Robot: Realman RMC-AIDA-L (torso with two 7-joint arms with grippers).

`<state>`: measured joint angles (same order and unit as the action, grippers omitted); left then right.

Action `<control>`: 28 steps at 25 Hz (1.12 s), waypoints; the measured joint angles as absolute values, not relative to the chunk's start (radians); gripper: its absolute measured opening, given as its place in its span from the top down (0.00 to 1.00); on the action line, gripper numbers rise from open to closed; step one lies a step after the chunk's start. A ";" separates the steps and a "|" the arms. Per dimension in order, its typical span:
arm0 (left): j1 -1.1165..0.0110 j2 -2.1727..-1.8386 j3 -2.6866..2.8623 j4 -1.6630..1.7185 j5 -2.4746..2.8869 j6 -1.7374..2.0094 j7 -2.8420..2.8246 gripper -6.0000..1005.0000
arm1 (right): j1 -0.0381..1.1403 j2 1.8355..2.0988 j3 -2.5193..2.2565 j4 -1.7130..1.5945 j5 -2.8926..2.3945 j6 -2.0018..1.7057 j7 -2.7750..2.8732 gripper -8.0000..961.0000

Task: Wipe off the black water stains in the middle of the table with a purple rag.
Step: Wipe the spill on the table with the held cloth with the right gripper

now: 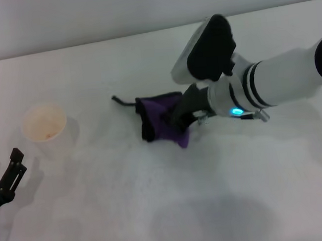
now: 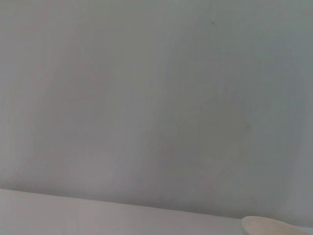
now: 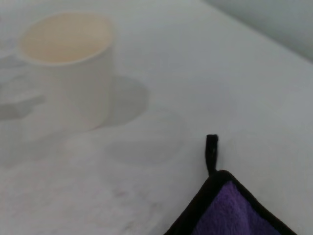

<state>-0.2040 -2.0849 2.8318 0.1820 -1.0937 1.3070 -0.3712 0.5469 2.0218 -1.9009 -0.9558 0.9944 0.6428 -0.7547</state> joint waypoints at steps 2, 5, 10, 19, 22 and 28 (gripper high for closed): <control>-0.204 -2.085 2.832 0.181 -1.094 1.307 -0.371 0.12 | 0.547 2.022 -1.898 -0.944 0.995 0.627 -0.755 0.92; -0.203 -2.085 2.832 0.180 -1.094 1.307 -0.371 0.12 | 0.554 2.023 -1.911 -0.933 1.000 0.644 -0.755 0.92; -0.208 -2.085 2.832 0.180 -1.094 1.307 -0.371 0.12 | 0.577 2.024 -1.966 -0.957 1.049 0.767 -0.764 0.92; -0.211 -2.085 2.832 0.184 -1.094 1.311 -0.371 0.12 | 0.598 2.023 -2.014 -1.007 1.064 0.928 -0.776 0.93; -0.209 -2.085 2.832 0.185 -1.094 1.312 -0.369 0.12 | 0.582 2.023 -1.991 -1.011 1.057 0.915 -0.776 0.93; -0.203 -2.085 2.832 0.188 -1.094 1.314 -0.367 0.12 | 0.543 2.017 -1.865 -0.996 0.946 0.861 -0.777 0.93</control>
<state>-0.2027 -2.0847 2.8317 0.1883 -1.0937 1.3145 -0.3672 0.5430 2.0171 -1.8646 -0.9958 0.9456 0.8610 -0.7767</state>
